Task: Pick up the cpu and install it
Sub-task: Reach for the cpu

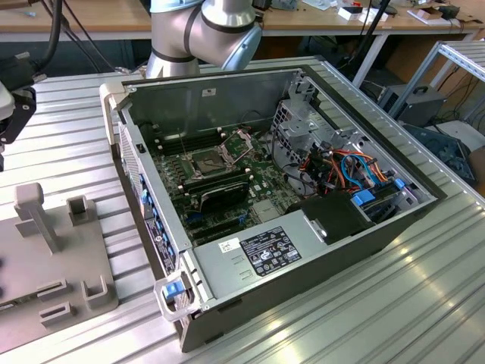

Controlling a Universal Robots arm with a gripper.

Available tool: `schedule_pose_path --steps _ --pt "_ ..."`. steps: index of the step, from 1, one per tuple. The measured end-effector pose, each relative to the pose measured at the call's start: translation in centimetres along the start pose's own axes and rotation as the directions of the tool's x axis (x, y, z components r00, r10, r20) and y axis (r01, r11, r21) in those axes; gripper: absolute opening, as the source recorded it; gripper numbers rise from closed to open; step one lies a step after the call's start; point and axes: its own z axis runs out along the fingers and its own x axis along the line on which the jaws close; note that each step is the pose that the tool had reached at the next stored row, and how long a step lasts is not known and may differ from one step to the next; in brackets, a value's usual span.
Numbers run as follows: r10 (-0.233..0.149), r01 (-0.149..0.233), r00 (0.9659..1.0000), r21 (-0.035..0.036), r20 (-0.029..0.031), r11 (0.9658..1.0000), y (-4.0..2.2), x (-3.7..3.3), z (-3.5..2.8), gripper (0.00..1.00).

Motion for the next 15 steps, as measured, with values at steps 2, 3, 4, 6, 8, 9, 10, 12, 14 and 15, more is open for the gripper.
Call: schedule_pose_path --steps 2,3,4,6,8,9,10,12,14,15 --pt "0.0 0.0 1.0 0.0002 -0.001 1.0 -0.05 0.49 0.2 0.11" --pt "0.0 0.0 1.0 0.0003 -0.0015 1.0 -0.07 0.71 0.29 0.11" --pt "0.0 0.0 1.0 0.0006 -0.0025 1.0 -0.1 1.03 0.41 0.11" --pt "0.0 0.0 1.0 0.001 -0.0042 1.0 -0.15 1.53 0.57 0.11" --pt "0.0 0.0 1.0 0.0016 -0.0063 1.0 -0.2 2.14 0.73 0.11" --pt "0.0 0.0 1.0 0.0019 -0.007 1.0 -0.21 2.33 0.79 0.11" --pt "0.0 0.0 1.0 0.0022 -0.0081 1.0 -0.23 2.59 0.86 0.11" --pt "0.0 0.0 0.9999 0.0029 -0.0106 1.0 -0.28 3.13 1.02 0.11" --pt "0.0 0.0 0.9999 0.0032 -0.0123 1.0 -0.31 3.51 1.15 0.11" --pt "0.0 0.0 0.9999 0.0034 -0.0134 1.0 -0.33 3.7 1.21 0.11"
